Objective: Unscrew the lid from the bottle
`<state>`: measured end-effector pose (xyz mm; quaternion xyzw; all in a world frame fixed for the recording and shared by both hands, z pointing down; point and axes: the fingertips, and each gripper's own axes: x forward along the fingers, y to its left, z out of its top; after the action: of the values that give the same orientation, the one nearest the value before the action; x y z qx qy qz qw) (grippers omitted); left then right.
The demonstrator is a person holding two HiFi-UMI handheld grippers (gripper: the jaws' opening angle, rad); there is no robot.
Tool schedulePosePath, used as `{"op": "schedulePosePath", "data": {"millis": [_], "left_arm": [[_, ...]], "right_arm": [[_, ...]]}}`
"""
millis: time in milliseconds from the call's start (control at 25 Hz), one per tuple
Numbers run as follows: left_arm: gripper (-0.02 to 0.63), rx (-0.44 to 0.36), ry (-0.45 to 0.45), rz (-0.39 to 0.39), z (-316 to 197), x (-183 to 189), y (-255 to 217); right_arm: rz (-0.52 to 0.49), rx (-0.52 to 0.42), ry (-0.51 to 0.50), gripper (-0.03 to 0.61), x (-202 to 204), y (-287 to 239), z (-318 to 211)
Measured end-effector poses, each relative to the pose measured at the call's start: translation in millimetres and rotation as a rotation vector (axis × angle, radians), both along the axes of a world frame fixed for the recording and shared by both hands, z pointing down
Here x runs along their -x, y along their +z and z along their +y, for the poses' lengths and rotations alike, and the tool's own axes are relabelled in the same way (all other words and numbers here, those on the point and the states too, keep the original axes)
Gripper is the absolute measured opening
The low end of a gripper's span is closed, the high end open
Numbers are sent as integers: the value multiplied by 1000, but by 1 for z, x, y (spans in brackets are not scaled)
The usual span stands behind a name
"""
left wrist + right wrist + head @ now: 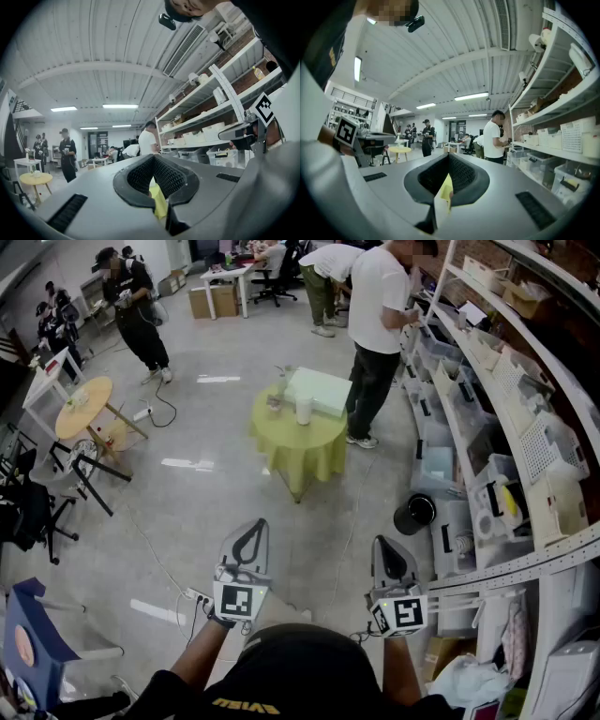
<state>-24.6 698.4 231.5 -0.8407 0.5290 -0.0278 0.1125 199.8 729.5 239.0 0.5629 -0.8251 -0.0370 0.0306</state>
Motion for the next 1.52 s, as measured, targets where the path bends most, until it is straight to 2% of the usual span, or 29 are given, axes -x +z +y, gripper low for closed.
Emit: {"op": "schedulePosePath", "data": {"millis": [120,320,440,680,840,880,960,1200,1400,1520], "left_arm": [[17,4,13,38,0,5,-6],[15,3,-13,33,4,16,-4],[16,46,-34,36,10,18,6],[16,49,-22,-20,10,21,13],[17,62,-40,-10,10,28,18],[16,64,-41,-5,10,27,18],[17,72,-38,-3,10,24,19],[17,109,-53,-4,15,22,30],[16,128,-71,-26,13,28,44],[17,163,-99,18,7,31,50]], "right_arm": [[70,-4,40,-2,4,-1,4],[78,-4,22,-2,9,-2,4],[91,1,44,0,0,2,5],[66,-18,64,0,-9,-1,3],[47,-22,110,16,-17,3,0],[42,-19,111,75,-18,4,-3],[25,-10,91,146,-18,6,-7],[-114,10,-55,536,0,12,-22],[-93,37,-112,552,22,26,-36],[-95,88,-136,552,29,39,-42]]}}
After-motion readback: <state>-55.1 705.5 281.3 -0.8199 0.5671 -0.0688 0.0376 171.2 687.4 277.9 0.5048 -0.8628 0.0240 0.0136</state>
